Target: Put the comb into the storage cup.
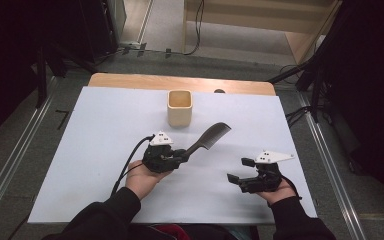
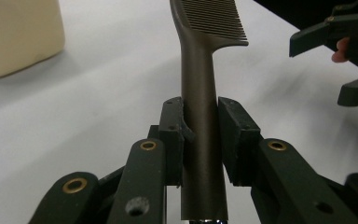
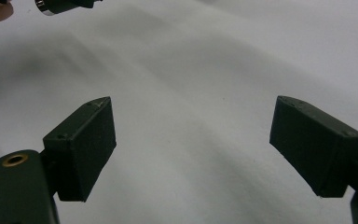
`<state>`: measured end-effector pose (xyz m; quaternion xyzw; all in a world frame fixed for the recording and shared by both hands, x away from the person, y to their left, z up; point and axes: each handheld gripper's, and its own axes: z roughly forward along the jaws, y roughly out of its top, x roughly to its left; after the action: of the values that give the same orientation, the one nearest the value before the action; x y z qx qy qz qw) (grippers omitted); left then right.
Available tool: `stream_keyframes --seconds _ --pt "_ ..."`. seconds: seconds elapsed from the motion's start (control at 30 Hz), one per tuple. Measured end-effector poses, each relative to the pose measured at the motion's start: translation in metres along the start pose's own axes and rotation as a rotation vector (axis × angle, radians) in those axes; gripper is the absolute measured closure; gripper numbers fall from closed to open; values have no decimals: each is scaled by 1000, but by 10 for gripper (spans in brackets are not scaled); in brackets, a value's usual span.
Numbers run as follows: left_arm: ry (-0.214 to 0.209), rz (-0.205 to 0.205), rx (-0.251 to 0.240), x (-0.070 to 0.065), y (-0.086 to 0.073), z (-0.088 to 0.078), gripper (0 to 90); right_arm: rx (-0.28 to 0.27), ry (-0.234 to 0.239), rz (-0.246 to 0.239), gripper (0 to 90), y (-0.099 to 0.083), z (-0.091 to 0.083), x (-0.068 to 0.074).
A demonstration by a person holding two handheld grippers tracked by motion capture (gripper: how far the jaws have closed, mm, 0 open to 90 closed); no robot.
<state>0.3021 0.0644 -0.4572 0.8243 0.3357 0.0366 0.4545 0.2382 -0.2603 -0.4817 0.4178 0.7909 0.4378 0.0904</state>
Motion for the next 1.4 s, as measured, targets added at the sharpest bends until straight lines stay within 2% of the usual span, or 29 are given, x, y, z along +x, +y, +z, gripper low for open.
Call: stream_keyframes --seconds 0.63,0.87,1.07,1.4 --pt "10 -38 -82 -13 16 33 731 -13 -9 13 128 2 0 1" --pt "16 -52 -100 -16 16 44 731 -26 -15 16 128 3 -2 1" --pt "26 -60 -156 -20 20 50 731 -42 -25 20 128 5 -3 0" --pt "-49 -142 -147 -24 20 64 731 -64 -39 28 128 7 -6 0"
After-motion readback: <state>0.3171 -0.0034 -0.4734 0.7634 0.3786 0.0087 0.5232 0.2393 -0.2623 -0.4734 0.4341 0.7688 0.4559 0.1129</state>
